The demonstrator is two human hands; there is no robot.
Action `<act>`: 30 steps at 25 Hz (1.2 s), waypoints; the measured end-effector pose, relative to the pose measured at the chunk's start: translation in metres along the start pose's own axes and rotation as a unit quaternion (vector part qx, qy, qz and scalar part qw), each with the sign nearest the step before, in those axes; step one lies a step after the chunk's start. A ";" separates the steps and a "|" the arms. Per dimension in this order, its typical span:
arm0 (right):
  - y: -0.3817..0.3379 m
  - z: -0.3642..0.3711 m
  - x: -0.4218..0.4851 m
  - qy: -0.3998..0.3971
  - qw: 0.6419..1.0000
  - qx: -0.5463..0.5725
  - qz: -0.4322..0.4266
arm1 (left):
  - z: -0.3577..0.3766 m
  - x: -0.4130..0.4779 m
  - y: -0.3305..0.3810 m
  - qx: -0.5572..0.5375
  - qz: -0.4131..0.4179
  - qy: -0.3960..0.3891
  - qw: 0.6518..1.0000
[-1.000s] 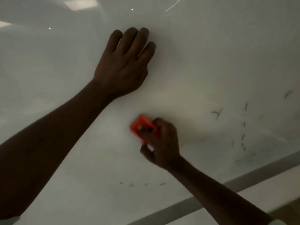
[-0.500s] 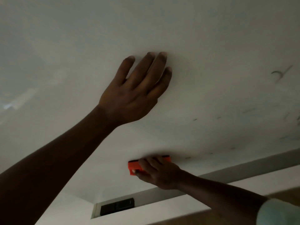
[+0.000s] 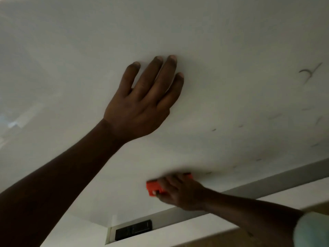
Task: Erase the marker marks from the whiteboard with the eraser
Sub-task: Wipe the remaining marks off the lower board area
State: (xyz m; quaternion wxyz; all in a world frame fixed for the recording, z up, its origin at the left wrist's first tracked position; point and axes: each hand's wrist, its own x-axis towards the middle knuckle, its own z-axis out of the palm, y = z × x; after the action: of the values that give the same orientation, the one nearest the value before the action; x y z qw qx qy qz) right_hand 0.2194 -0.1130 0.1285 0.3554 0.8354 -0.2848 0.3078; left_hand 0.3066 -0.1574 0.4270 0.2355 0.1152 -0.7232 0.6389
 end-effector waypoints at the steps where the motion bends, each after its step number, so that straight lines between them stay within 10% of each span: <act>1: -0.012 0.004 -0.011 -0.047 0.999 0.006 -0.026 | 0.000 0.000 0.000 -0.002 0.001 0.003 1.000; 4: -0.005 -0.003 -0.019 -0.072 0.996 0.052 0.006 | 0.001 -0.001 -0.002 -0.005 -0.005 0.010 1.000; 9: 0.119 -0.088 0.003 0.176 0.958 -0.010 0.226 | 0.003 -0.005 -0.001 -0.010 -0.006 0.010 1.000; 13: 0.116 -0.081 0.000 0.202 0.918 -0.006 0.341 | 0.005 -0.006 -0.001 -0.015 -0.014 0.012 1.000; 18: -0.008 -0.019 -0.052 -0.086 0.992 0.041 0.082 | 0.003 -0.005 -0.001 -0.020 -0.009 0.010 1.000; 26: 0.038 -0.027 0.011 0.128 0.958 0.065 0.246 | 0.006 -0.005 0.000 -0.026 -0.015 0.013 0.999; 30: -0.009 -0.004 -0.033 -0.045 0.994 0.082 0.060 | 0.005 -0.007 0.002 -0.032 -0.020 0.005 0.999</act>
State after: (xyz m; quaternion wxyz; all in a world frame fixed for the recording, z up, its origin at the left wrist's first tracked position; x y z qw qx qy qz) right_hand 0.2031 -0.0960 0.1030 0.2535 0.8559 -0.3244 0.3130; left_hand 0.3107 -0.1631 0.4216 0.2554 0.1194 -0.7396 0.6112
